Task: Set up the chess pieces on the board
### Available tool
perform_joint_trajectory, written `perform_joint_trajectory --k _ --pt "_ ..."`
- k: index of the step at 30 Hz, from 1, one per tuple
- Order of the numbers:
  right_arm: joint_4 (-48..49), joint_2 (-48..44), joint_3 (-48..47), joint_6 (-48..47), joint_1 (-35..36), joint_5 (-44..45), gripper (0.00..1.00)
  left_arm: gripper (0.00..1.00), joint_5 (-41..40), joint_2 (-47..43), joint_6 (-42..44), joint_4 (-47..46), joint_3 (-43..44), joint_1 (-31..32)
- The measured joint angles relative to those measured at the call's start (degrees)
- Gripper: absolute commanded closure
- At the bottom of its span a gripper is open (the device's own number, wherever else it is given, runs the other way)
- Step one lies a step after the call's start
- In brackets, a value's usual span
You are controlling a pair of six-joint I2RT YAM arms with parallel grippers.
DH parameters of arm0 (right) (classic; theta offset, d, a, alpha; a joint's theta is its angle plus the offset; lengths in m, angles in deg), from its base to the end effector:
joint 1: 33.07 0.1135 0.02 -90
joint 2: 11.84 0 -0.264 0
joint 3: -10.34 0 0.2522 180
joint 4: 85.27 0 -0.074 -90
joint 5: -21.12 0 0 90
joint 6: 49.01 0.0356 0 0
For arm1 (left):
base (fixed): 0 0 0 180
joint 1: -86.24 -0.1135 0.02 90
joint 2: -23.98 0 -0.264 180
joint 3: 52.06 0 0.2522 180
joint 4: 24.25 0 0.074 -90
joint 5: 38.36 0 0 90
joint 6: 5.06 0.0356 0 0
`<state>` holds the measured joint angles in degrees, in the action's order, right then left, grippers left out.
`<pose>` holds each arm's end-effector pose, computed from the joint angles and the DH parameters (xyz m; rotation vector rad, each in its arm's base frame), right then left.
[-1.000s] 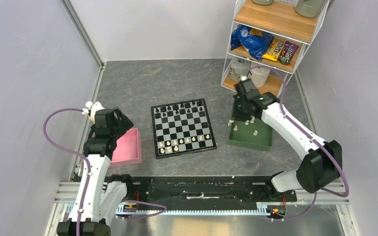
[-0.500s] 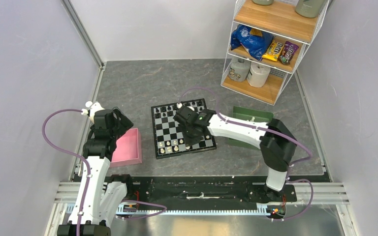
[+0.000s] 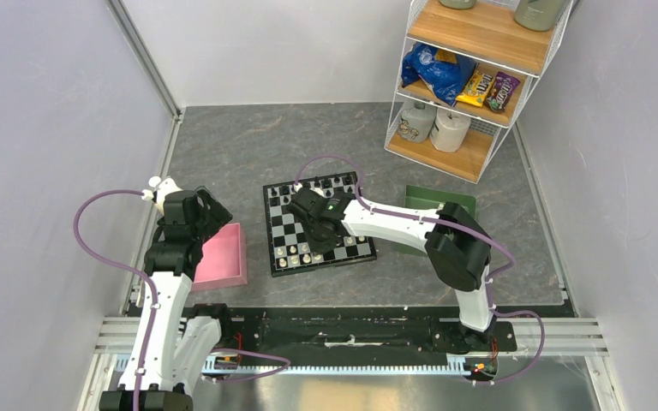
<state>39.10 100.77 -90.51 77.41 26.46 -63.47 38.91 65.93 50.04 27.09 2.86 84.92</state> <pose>0.2110 0.3521 0.2048 -0.5330 2.7388 0.3261 0.1544 0.0114 0.2791 -0.8035 2.0718 -0.0731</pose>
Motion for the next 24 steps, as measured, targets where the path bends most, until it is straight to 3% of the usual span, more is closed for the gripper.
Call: perform_joint_trajectory --k 24 --pt "-0.7 0.6 -1.3 -0.6 0.6 0.4 0.63 0.11 0.0 0.0 0.0 0.0 0.0 0.0"
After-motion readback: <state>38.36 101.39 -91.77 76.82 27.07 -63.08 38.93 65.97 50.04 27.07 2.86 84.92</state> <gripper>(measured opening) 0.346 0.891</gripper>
